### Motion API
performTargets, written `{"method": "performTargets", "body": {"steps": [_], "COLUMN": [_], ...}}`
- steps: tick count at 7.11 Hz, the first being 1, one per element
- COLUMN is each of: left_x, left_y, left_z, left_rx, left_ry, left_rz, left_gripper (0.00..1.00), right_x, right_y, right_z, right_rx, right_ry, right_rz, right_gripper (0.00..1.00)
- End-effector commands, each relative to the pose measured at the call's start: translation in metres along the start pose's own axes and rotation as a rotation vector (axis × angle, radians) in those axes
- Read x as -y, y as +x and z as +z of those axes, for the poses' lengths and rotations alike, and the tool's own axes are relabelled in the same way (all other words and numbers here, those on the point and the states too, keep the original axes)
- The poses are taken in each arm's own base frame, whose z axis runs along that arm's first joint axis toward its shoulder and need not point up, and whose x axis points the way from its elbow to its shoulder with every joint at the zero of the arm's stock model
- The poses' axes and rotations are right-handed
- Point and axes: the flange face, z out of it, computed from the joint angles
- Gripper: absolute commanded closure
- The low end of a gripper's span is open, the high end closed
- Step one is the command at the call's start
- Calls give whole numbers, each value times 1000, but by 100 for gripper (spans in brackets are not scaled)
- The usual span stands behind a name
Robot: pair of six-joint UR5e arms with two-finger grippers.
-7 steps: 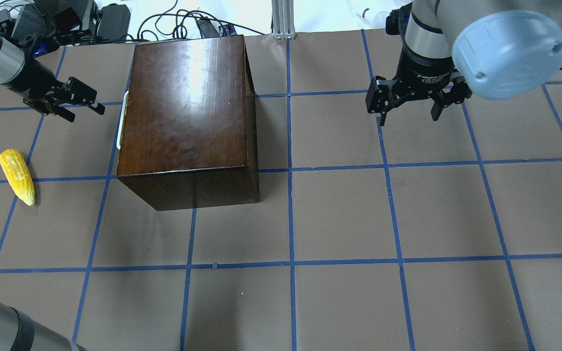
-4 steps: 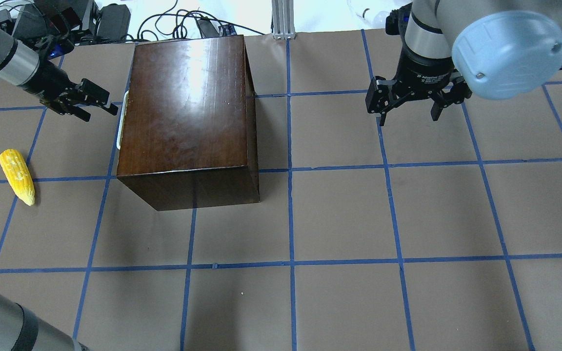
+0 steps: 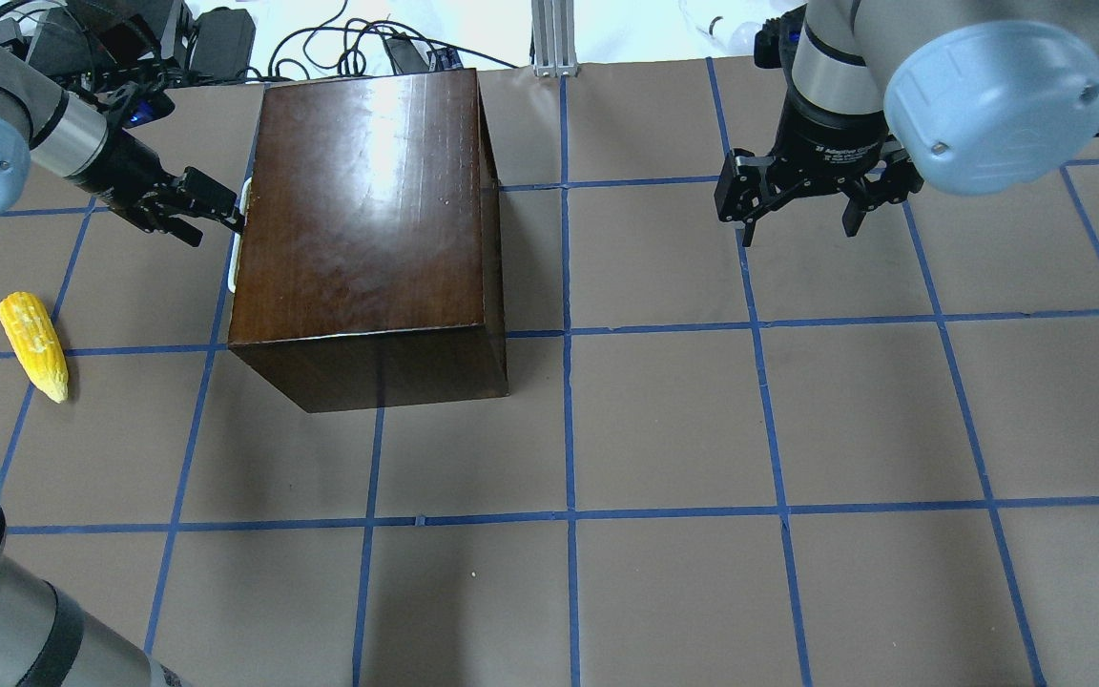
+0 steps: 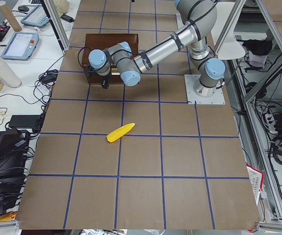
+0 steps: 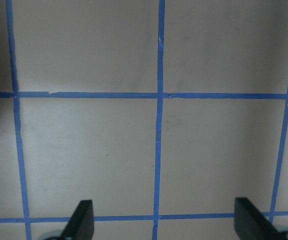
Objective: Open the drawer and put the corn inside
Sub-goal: 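Lower the left gripper onto the white drawer handle and close it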
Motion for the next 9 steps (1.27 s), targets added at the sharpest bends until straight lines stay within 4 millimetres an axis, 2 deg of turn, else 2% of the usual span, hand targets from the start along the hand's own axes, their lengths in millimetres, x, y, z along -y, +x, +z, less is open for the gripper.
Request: {"method": "performTargets", "body": {"steps": [1, 3, 6, 9], "left_x": [2, 3, 4, 4], "left_y": [-4, -7, -8, -7], "left_z": [12, 19, 13, 20], "left_rx": [-11, -18, -12, -49], "left_ry": [-16, -26, -17, -17], "left_rz": [-2, -4, -2, -9], "left_gripper": [0, 0, 0, 0], "right_x": [0, 0, 0, 0], "right_y": [0, 0, 0, 0], "right_z": [0, 0, 0, 1], "right_rx": [-1, -1, -1, -1], "right_ry": [1, -1, -1, -2], "right_rz": [0, 0, 0, 0], "right_gripper": [0, 0, 0, 0]}}
